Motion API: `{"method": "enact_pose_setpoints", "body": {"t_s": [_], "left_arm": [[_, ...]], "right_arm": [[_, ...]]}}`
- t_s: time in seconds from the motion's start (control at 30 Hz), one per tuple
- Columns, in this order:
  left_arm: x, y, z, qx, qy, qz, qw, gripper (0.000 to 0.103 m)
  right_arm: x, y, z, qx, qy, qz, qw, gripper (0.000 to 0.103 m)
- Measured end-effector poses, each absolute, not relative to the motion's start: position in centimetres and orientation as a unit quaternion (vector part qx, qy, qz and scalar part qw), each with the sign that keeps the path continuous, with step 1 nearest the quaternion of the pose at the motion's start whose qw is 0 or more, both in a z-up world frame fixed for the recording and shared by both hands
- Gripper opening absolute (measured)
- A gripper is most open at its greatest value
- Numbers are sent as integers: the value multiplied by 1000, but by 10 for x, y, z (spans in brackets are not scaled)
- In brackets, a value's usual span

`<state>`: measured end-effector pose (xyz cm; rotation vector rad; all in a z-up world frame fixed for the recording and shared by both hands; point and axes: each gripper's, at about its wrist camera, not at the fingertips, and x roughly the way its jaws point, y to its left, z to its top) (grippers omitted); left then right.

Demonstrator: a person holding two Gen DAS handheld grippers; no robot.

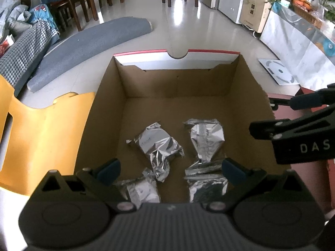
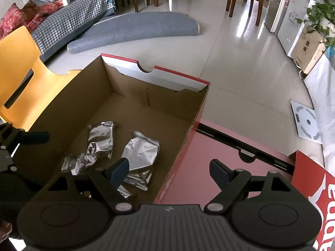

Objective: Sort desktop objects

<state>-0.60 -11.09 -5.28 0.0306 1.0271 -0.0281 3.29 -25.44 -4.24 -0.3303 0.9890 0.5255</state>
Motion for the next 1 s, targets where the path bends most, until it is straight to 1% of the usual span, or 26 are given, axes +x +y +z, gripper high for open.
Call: {"method": "enact_pose_setpoints", "body": {"t_s": [1.0], "left_arm": [[-2,-117,-54,7,497,-16,867,103]], "right_arm": [[35,-251,-47,-158,476,249,829,84]]}}
